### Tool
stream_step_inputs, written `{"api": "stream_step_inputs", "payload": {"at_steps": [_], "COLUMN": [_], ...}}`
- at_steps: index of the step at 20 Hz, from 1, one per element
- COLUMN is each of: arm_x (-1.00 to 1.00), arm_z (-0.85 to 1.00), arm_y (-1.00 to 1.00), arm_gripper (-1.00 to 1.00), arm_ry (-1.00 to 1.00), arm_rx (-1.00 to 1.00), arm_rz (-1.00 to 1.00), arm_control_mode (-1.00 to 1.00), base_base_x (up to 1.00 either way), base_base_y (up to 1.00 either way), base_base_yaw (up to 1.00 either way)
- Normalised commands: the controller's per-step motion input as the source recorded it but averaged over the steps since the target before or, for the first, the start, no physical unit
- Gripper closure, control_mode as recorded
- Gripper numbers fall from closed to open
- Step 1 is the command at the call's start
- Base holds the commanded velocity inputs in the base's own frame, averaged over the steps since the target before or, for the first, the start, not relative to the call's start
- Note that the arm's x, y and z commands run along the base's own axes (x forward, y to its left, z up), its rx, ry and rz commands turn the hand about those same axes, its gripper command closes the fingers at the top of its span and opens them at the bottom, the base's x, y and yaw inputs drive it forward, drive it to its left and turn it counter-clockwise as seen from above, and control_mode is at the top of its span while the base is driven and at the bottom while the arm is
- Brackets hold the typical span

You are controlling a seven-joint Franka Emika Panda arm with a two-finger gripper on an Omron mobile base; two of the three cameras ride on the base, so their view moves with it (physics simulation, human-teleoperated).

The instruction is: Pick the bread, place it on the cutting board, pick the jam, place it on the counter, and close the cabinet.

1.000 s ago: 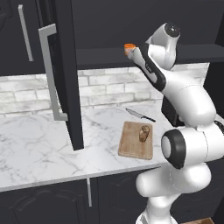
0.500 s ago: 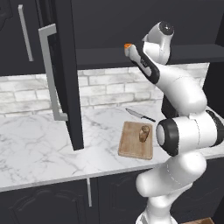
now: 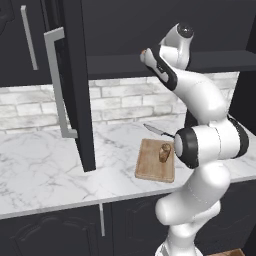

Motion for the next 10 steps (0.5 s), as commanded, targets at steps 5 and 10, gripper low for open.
{"api": "stream_step_inputs", "payload": {"at_steps": [5,10], "arm_x": [0.29,0.31], "arm_z": [0.03,0.07], "arm_y": [0.09,0.1], "arm_gripper": [-1.0,-1.0], "arm_ry": [0.0,0.0], "arm_rx": [0.0,0.0], "arm_rz": [0.0,0.0], "arm_control_mode": [-1.0,-1.0], "base_base_x": [0.0,0.0], "base_base_y": [0.0,0.0], "base_base_yaw": [0.0,0.0]}}
